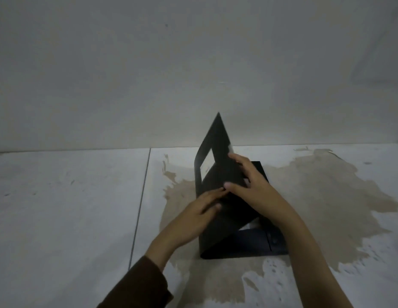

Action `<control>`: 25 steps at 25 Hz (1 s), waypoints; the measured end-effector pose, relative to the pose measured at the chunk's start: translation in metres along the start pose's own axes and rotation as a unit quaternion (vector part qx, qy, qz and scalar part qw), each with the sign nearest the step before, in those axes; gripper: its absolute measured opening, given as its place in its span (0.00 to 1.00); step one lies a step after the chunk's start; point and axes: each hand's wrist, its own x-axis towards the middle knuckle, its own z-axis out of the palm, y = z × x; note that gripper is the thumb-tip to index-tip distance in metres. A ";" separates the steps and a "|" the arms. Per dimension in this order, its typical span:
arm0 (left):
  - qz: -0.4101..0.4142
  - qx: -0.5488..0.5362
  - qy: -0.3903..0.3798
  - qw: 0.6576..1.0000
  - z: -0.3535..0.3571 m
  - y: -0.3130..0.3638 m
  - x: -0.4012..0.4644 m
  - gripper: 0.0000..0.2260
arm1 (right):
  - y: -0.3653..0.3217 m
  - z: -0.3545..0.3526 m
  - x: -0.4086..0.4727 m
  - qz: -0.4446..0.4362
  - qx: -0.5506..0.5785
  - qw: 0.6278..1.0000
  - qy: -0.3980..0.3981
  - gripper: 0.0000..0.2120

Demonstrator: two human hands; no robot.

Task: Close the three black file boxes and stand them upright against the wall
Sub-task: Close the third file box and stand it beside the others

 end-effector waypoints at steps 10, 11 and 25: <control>-0.103 0.248 -0.123 0.955 0.050 -0.088 0.043 0.28 | 0.112 -0.062 -0.045 0.184 -0.132 0.971 0.071 0.35; -0.099 0.274 -0.128 0.948 0.053 -0.092 0.044 0.28 | 0.123 -0.061 -0.048 0.195 -0.134 0.968 0.081 0.34; -0.089 0.371 -0.130 0.915 0.061 -0.100 0.049 0.28 | 0.175 -0.047 -0.015 0.265 -0.179 0.946 0.052 0.30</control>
